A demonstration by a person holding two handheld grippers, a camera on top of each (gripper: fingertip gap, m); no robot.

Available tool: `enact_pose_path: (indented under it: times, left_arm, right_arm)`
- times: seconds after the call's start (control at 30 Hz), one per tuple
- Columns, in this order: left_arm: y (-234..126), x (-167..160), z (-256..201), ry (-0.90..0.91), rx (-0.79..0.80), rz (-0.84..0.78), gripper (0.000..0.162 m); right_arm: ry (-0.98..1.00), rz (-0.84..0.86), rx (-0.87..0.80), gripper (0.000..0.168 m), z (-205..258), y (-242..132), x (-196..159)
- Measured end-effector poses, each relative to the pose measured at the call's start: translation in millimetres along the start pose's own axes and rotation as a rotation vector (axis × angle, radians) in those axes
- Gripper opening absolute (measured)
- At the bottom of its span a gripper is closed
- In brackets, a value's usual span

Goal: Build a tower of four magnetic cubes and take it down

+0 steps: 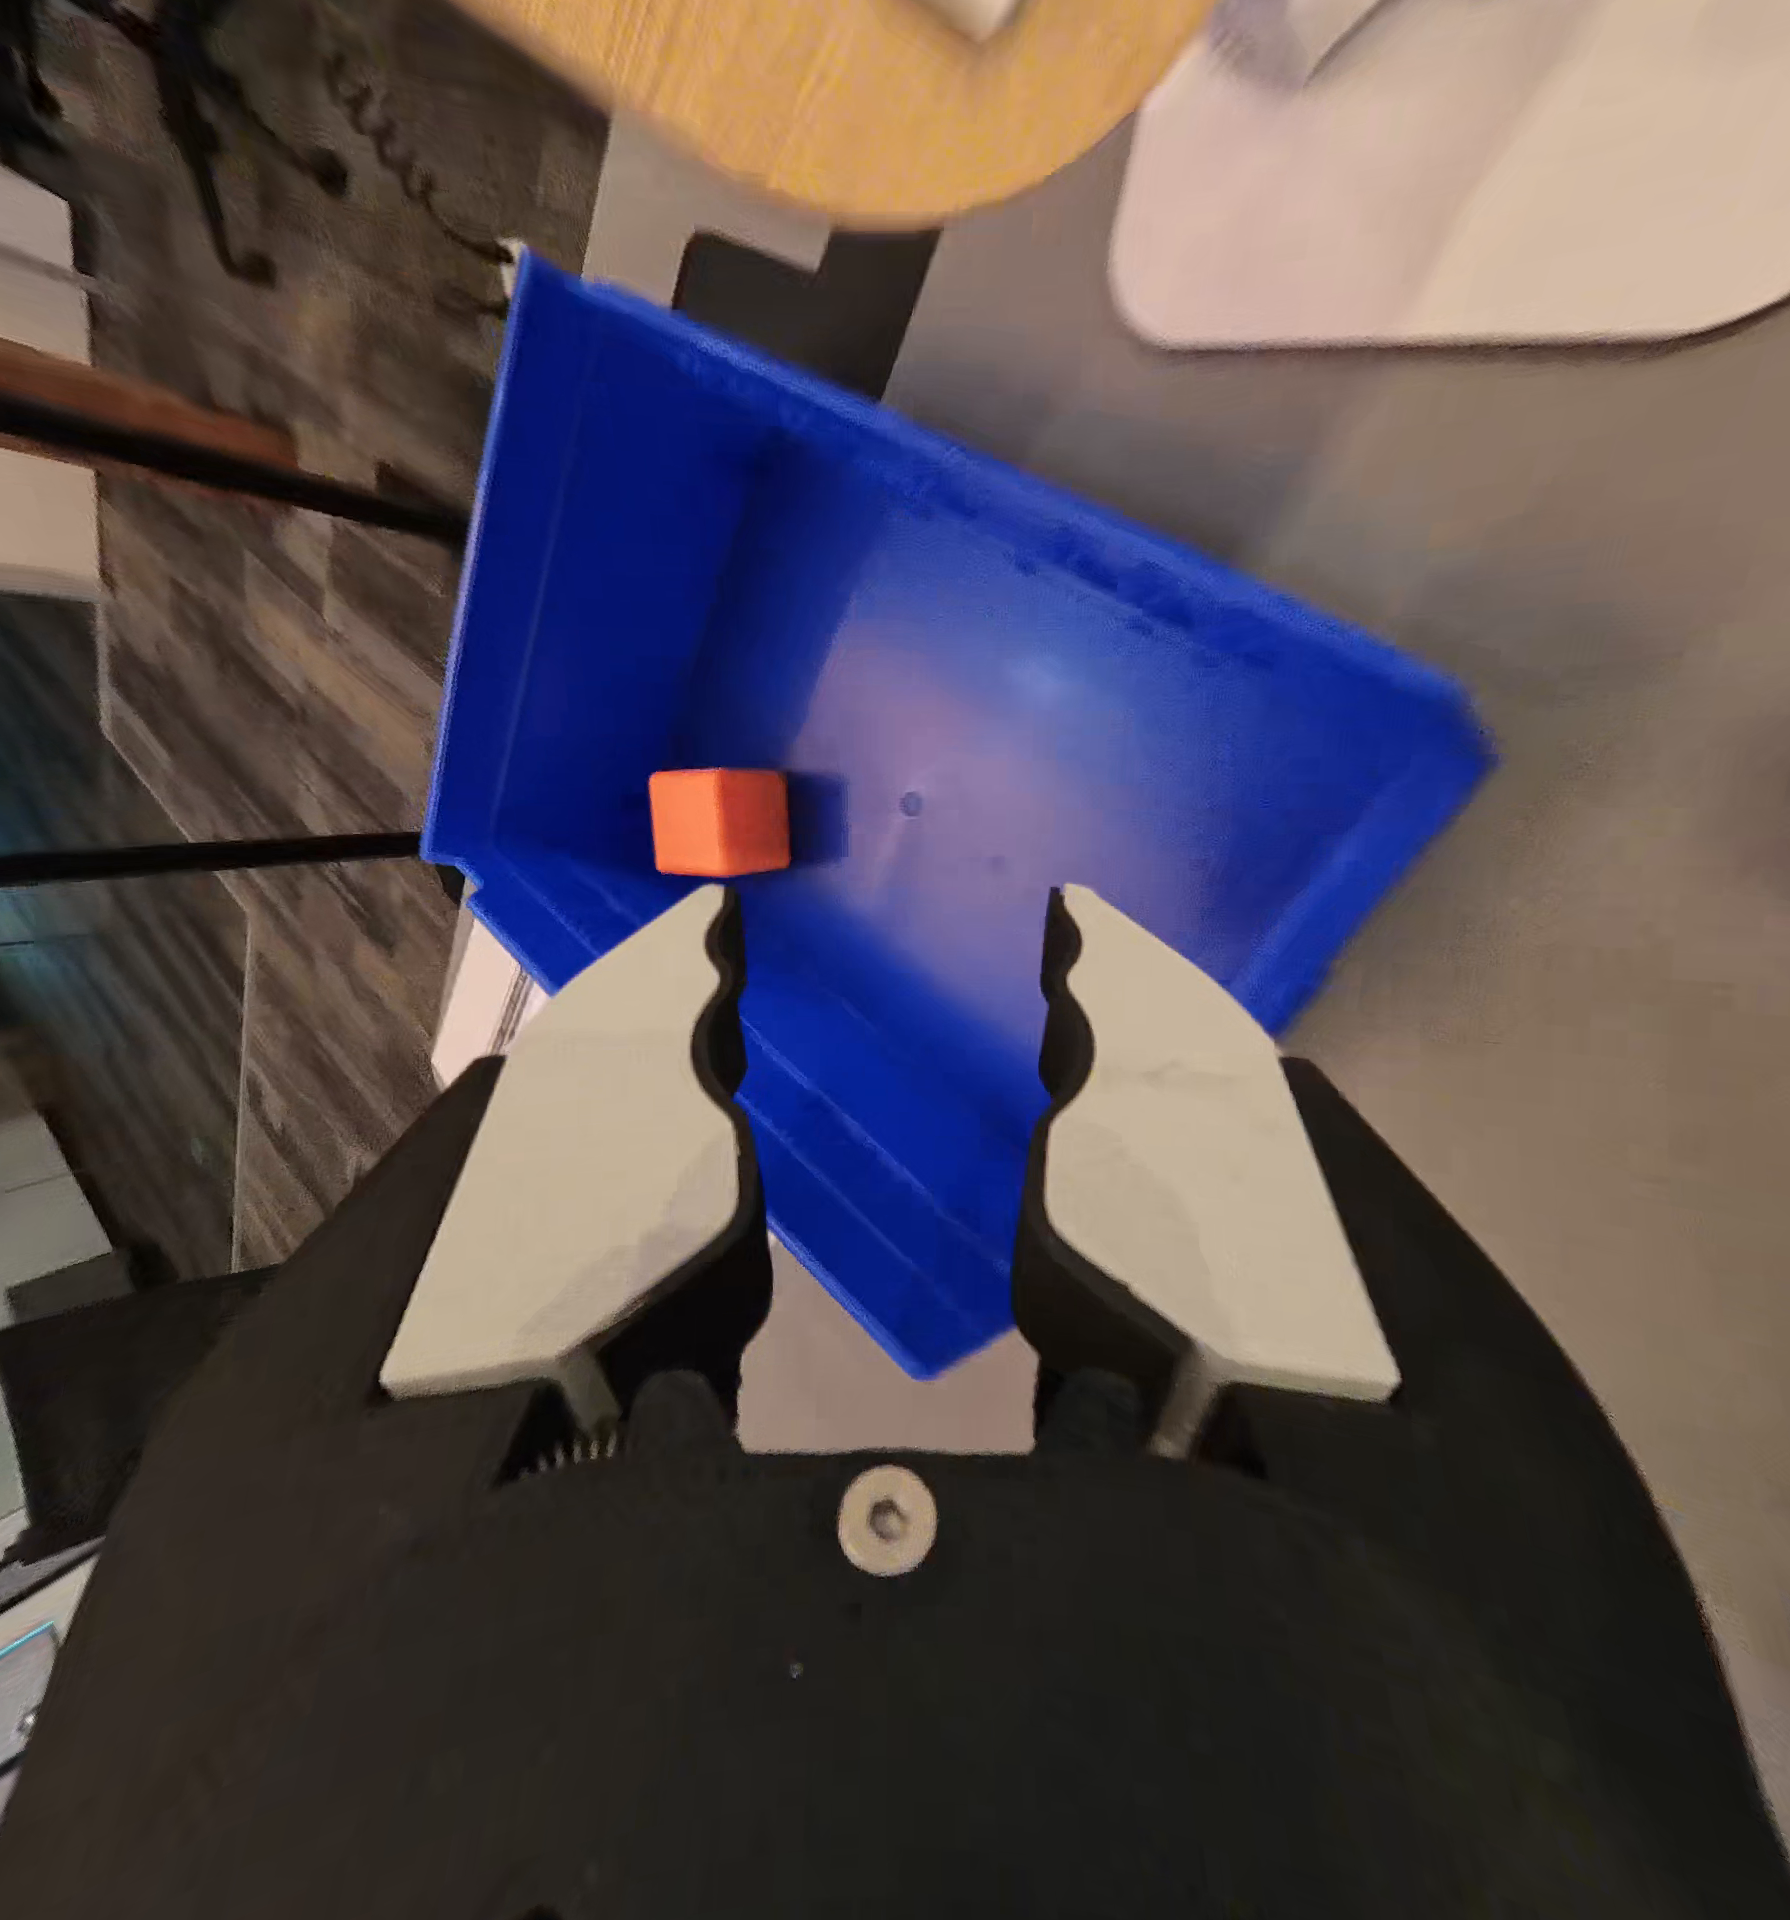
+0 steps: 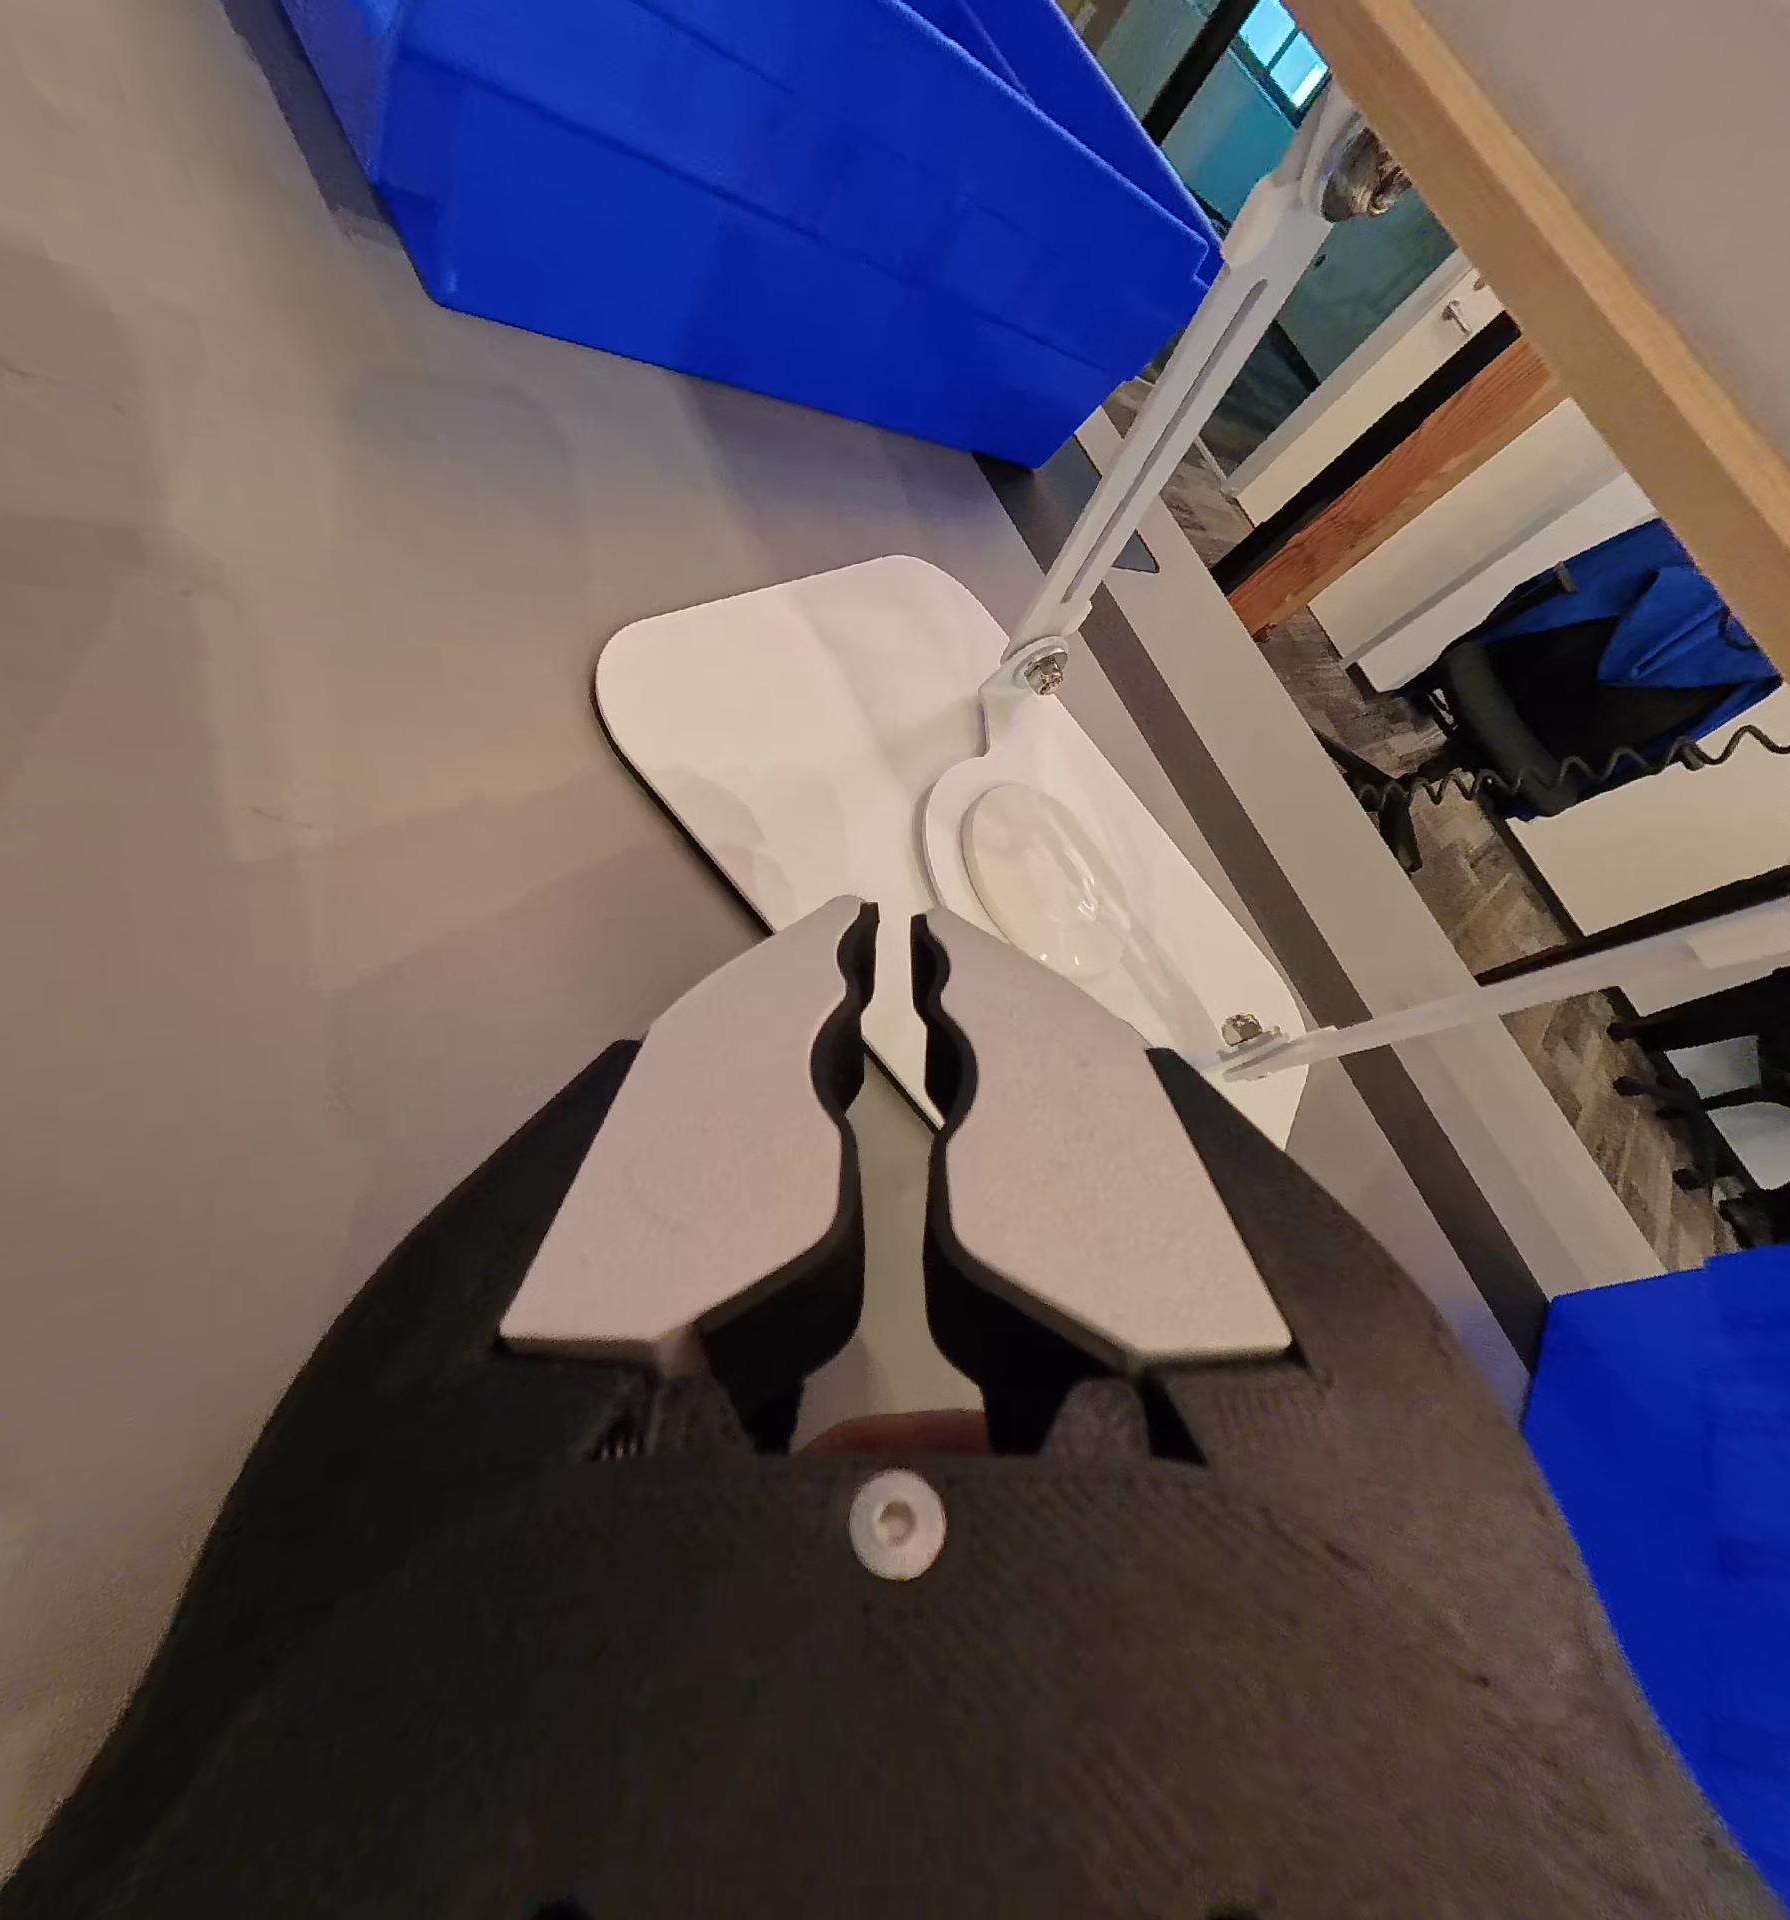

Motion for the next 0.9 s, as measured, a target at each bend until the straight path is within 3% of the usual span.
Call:
enact_pose_path:
  times: [0.03, 0.17, 0.47, 0.9]
  left_arm:
    - [16.0, -2.6, 10.8, 0.009, -0.013, 0.015, 0.056]
    - [68.5, -14.0, 45.6, 0.057, -0.001, 0.13, 0.05]
    - [145.8, -24.3, 77.5, 0.071, -0.062, 0.273, 0.059]
    - [200.5, -46.8, 91.3, 0.122, -0.057, 0.498, 0.06]
  right_arm:
    - [-0.001, 0.0, 0.001, 0.006, 0.3, 0.1, 0.0]
    - [-0.007, 0.002, 0.005, 0.006, 1.2, 0.4, -0.1]
    - [-0.014, 0.004, 0.011, 0.006, 2.5, 0.7, 0.1]
    - [-0.019, 0.004, 0.019, 0.006, 3.9, 1.0, 0.4]
Point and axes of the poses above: each gripper's, where its closed fingertips meet, y out along the fingers, x out of its top, z = x × y across the jaws, the point moved 2 cm from there along -y, back along the fingers, and after that the axes turned 15 degrees about -y, right-handed, at the moved point
